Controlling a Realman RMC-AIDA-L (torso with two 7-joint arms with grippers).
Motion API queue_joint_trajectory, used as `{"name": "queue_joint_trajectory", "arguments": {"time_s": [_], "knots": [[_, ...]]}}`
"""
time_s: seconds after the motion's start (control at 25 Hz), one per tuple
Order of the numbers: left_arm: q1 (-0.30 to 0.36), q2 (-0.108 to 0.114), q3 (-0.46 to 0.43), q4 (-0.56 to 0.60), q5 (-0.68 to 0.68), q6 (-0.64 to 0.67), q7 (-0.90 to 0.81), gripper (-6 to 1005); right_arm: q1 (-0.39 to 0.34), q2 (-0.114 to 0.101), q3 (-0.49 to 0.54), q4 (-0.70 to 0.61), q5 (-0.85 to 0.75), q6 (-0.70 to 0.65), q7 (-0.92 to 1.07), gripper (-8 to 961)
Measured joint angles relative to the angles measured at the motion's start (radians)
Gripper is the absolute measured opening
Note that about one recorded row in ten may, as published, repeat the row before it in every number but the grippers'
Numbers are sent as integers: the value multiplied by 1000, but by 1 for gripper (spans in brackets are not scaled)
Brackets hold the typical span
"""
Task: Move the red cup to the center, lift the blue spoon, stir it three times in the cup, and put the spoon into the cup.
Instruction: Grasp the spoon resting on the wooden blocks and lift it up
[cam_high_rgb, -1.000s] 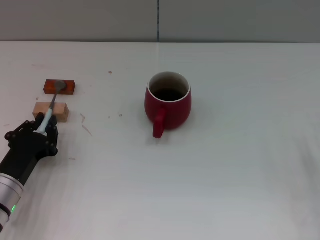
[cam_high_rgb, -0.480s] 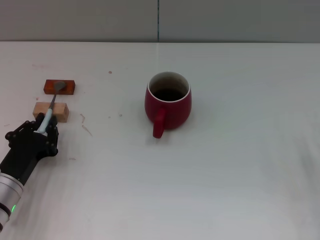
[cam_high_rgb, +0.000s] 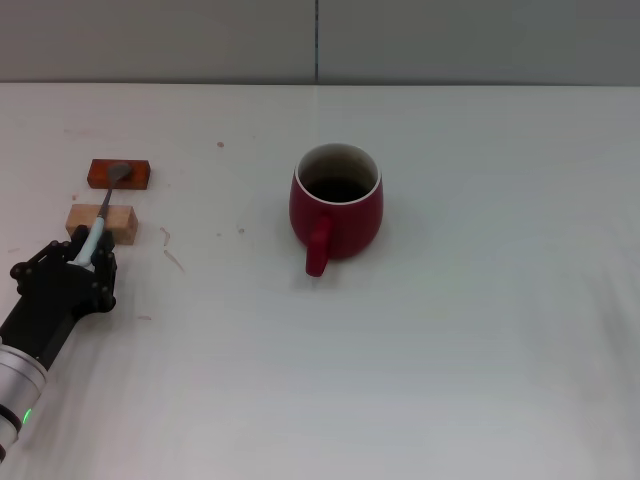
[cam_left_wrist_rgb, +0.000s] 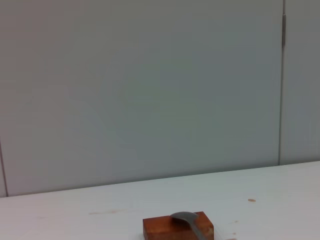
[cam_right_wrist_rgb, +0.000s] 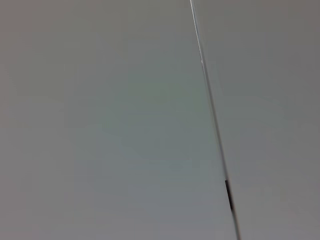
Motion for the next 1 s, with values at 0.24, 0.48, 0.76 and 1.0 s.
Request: {"name": "queue_joint_trajectory", "arguments": {"time_s": [0.24, 0.48, 0.76, 1.0], "knots": [[0, 1, -3, 0, 0, -17, 0, 198, 0, 0, 0, 0, 0, -1, 0, 668], [-2, 1, -3, -5, 0, -21, 0, 191, 0, 0, 0, 0, 0, -8, 0, 668], [-1, 2, -3, -5, 0, -21, 0, 183, 0, 0, 0, 0, 0, -13, 0, 668], [3, 3, 2, -8, 7, -18, 33, 177, 0, 0, 0, -1, 0, -14, 0, 668]]}}
